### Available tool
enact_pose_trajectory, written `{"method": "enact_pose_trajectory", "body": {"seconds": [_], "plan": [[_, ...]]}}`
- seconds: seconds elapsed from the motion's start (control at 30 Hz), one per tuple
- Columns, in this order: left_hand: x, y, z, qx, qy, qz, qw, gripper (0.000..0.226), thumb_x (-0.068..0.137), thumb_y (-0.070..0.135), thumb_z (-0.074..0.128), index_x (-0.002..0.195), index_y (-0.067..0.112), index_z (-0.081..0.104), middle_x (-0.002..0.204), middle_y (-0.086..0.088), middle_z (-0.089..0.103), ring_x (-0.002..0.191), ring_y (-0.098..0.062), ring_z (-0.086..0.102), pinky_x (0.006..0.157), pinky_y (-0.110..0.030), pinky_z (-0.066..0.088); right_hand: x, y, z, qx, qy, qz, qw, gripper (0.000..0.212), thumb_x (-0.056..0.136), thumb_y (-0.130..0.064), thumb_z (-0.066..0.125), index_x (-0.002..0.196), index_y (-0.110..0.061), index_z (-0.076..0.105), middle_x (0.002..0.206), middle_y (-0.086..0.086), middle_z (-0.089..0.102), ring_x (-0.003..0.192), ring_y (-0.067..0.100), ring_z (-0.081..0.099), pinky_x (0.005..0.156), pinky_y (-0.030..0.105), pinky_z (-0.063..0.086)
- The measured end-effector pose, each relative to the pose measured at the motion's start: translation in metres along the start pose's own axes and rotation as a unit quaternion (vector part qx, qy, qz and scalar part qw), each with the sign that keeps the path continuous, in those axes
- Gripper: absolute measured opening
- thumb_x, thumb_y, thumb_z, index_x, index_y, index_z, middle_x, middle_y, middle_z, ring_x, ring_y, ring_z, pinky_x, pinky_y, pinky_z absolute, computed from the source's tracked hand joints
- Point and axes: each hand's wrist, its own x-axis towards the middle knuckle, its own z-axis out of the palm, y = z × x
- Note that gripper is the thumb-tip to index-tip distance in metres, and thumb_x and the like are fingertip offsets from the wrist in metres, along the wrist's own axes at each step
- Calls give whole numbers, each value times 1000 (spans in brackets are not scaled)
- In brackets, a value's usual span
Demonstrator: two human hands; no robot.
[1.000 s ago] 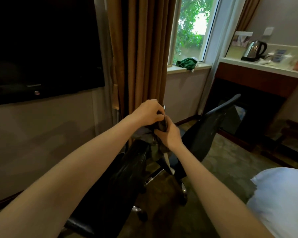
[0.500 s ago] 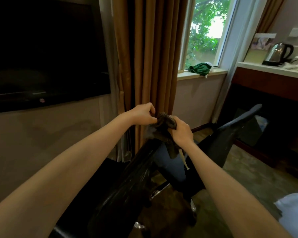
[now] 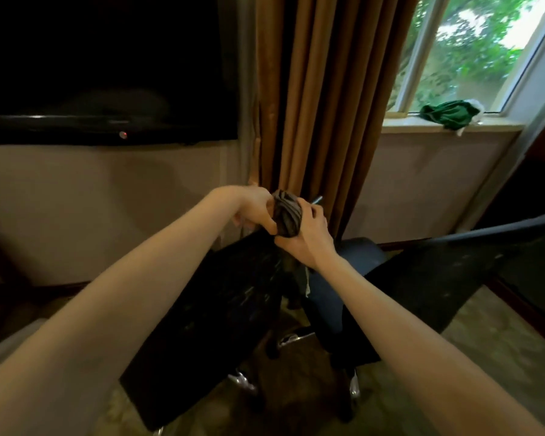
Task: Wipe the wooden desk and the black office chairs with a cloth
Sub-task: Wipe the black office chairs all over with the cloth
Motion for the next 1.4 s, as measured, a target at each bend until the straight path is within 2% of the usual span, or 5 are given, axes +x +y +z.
{"method": "enact_pose_trajectory", "body": {"seconds": [0.6,0.87,1.13,1.23,1.4], "plan": [[-23,-8,53,-5,217,-21,976,28,83,23,65,62,24,47,69,4,50,67,-14,48,60,-27,36,-7,44,28,127,137,-131,974,65,86,-28,61,145,-19,34,138,5,43,121,22,47,89,28,39],[-15,8,82,63,361,-72,927,8,89,24,58,94,24,51,102,0,57,97,-23,55,81,-36,43,0,49,17,186,131,-148,962,47,89,-20,59,134,-16,46,120,7,55,110,25,55,84,30,44],[-14,9,85,39,357,-89,929,30,94,18,51,121,28,60,123,1,60,114,-19,55,99,-40,44,24,79,17,351,201,102,909,62,95,-25,53,149,-25,23,140,10,41,118,30,51,93,36,43],[-17,10,95,17,366,-83,927,31,96,13,48,122,24,61,121,0,61,109,-16,55,93,-31,44,24,84,33,280,161,100,941,50,95,-25,53,142,-16,39,133,13,49,115,32,53,93,36,43],[-27,1,105,4,382,-54,922,34,99,12,41,127,21,57,128,-5,56,113,-20,53,94,-33,44,-5,58,84,348,160,57,922,30,91,-24,58,111,-3,61,116,13,60,106,31,57,86,32,44]]}}
